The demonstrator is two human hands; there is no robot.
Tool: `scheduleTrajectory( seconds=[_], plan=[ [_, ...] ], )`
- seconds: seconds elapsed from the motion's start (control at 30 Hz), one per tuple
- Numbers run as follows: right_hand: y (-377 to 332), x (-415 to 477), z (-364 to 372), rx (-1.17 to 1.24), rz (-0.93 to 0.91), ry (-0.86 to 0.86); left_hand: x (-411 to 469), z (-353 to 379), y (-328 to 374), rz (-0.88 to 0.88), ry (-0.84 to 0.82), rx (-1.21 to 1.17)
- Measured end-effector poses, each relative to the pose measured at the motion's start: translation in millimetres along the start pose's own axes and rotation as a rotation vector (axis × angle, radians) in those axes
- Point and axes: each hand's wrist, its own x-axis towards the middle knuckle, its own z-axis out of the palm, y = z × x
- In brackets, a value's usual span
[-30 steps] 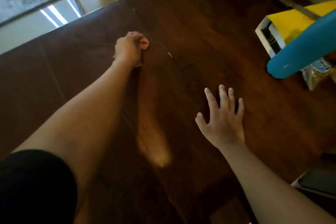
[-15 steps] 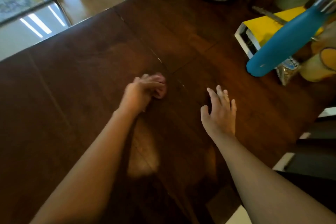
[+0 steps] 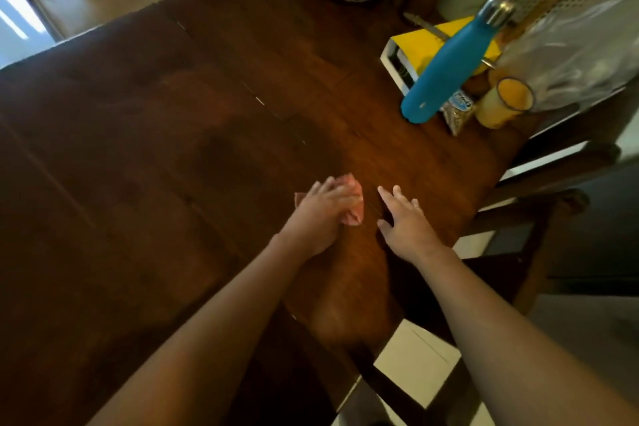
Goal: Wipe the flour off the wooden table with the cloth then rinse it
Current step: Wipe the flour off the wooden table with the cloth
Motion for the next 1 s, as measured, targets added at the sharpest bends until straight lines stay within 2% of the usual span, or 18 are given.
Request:
scheduleTrajectory(
  seconds=[0.1,0.23,0.33,0.4,0.53,0.63,0.7,0.77,0.8,0.83,0.87,0.9,0.93,0.97,1.0],
  plan=[
    [-0.5,-13.3,-0.5,-0.007,0.026,-0.015,-31.7,19.3,-11.3,0.041,0.047,-0.081],
    [0.5,-24.3,-0.8,-0.056,0.048,-0.103,-34.8,8.8,-11.5,-0.153,0.248,-0.188],
    [1.7,-29.7,0.0,-0.120,0.072,-0.158,-23.8,6.4,3.9,-0.263,0.215,-0.171],
    [3.3,-35.0,1.1,-0.136,0.060,-0.169,-21.9,15.0,14.4,-0.173,0.166,-0.103],
    [8.6,-40.8,5.9,-0.102,0.029,-0.100,-43.9,29.5,21.5,0.158,-0.002,-0.053],
    [8.8,-43.4,9.9,-0.091,0.016,-0.054,-81.9,31.6,-0.7,0.330,-0.072,-0.101],
    [8.4,-45.2,11.9,-0.102,0.006,-0.038,-104.6,24.6,-23.4,0.381,-0.091,-0.082],
    [8.0,-45.9,14.0,-0.123,-0.004,-0.026,-123.1,14.4,-49.1,0.306,-0.040,-0.175],
    [7.4,-46.6,15.9,-0.134,-0.006,-0.026,-130.5,9.3,-62.0,0.212,0.056,-0.315],
    [5.8,-47.5,18.0,-0.143,-0.006,-0.031,-136.4,5.5,-75.1,0.077,0.218,-0.408],
    [3.3,-48.8,20.1,-0.149,-0.003,-0.041,-141.0,2.3,-84.0,-0.119,0.391,-0.371],
    [0.1,-50.5,22.0,-0.153,0.002,-0.056,-144.2,1.1,-86.5,-0.352,0.494,-0.251],
    [-3.6,-52.5,23.6,-0.161,0.006,-0.074,-146.1,2.2,-82.5,-0.491,0.532,-0.145],
    [-8.1,-55.7,25.0,-0.176,0.006,-0.095,-147.4,7.1,-74.5,-0.498,0.532,-0.099],
    [-12.8,-59.7,26.9,-0.192,0.001,-0.117,-149.1,12.9,-64.5,-0.424,0.502,-0.099]
  ],
)
